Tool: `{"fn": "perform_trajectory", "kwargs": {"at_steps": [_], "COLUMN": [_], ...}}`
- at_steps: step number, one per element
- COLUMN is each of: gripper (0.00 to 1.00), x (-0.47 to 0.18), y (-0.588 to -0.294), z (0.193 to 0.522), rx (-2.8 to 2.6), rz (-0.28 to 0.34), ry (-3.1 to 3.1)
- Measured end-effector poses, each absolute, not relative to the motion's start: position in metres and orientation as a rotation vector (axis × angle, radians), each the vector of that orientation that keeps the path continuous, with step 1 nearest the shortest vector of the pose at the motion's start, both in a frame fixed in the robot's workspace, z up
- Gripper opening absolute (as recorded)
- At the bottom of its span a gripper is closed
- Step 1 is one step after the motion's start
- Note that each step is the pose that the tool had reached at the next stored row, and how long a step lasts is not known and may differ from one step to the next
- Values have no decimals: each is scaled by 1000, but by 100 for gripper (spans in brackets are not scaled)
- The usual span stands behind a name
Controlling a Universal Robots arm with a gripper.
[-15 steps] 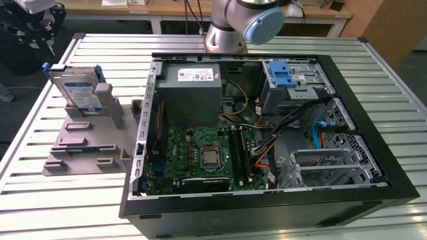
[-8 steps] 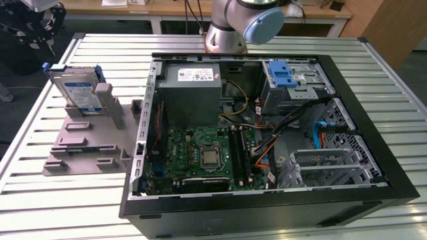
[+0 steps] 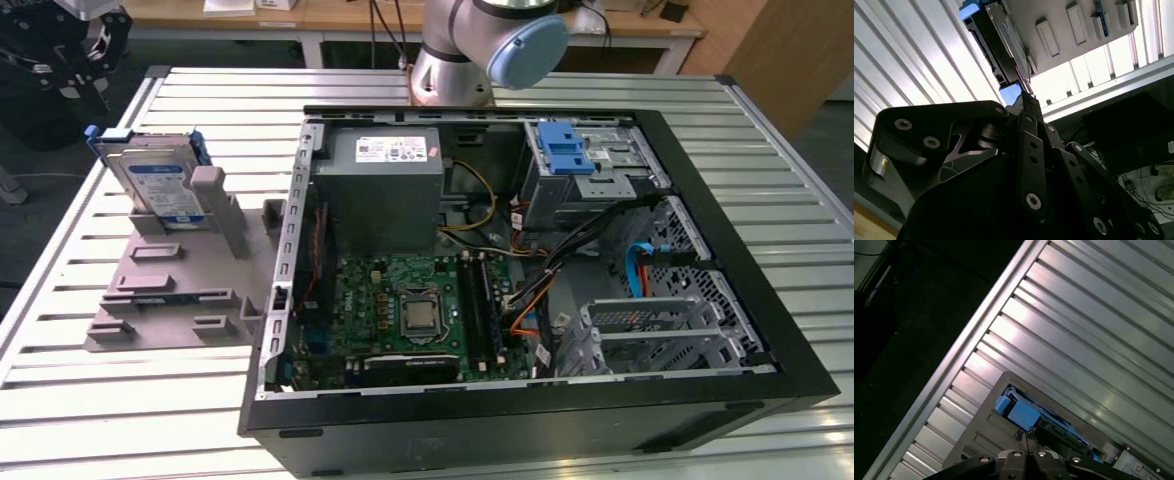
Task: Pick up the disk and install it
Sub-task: 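Pick up the disk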
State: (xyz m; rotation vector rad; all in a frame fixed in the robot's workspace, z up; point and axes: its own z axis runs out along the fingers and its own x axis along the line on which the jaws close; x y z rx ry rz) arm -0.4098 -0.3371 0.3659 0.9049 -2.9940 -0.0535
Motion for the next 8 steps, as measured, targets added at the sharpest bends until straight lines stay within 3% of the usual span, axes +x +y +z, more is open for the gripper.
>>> {"fn": "perform_trajectory", "kwargs": {"at_steps": [8], "gripper": [11], "x": [-410], "y": [-337], "z": [366], "rx": [1030], "rz": [-52], "ry": [-2953]}}
